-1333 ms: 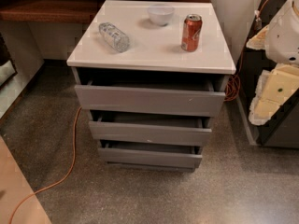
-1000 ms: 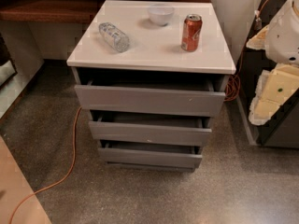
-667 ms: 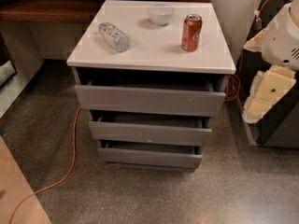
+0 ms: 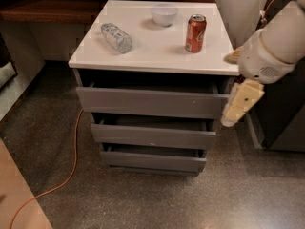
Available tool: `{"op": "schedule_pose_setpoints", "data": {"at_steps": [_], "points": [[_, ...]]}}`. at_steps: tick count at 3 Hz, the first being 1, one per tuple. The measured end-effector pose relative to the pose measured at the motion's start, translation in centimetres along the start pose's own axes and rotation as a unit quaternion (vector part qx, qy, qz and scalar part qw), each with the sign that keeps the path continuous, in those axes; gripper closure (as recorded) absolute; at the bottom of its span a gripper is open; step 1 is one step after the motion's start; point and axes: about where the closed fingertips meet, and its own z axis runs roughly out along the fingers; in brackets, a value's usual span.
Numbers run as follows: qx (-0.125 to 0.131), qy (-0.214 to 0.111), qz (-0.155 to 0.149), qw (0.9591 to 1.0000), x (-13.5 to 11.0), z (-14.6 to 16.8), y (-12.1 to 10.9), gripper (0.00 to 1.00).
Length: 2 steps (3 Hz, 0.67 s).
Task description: Open top drawer
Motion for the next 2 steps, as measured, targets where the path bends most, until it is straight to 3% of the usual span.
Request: {"op": "schedule_pose_setpoints", "data": {"at_steps": [1, 2], "points": [[-0.007, -0.016, -0.029, 0.9994, -1.8, 3.0, -0.7, 0.00], [-0.003, -0.054, -0.027, 0.9982, -3.3, 6.1, -2.6, 0.00]]}}
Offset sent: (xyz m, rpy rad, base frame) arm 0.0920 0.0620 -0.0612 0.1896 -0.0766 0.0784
